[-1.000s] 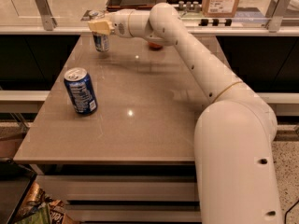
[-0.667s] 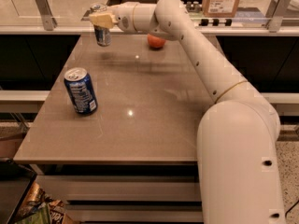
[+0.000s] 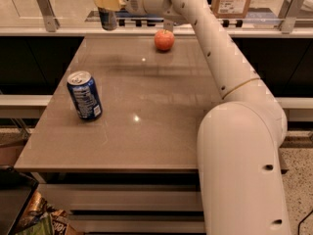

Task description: Pick redbull can

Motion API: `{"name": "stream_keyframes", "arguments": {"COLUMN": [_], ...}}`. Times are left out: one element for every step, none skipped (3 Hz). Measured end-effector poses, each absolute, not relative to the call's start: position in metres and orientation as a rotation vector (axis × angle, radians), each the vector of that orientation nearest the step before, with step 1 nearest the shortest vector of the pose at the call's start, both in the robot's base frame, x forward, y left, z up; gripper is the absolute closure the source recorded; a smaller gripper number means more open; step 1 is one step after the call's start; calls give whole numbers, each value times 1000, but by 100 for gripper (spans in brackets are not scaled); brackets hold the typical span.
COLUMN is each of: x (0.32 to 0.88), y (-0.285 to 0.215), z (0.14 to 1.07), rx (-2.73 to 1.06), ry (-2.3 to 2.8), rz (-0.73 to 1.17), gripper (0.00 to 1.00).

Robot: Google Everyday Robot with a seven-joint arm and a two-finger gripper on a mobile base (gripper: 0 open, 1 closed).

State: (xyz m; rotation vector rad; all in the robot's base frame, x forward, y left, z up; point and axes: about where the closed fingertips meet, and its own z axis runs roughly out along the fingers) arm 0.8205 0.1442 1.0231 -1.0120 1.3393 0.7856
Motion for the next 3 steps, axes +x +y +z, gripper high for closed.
{"name": "stream_keyframes", "arguments": {"x": [820, 819, 819], "y": [141, 139, 138], "z": [1047, 1063, 1065], "rx": [-1037, -1053, -1052], "ry": [1292, 1251, 1247], "rz": [751, 731, 730], "gripper": [100, 100, 100]}}
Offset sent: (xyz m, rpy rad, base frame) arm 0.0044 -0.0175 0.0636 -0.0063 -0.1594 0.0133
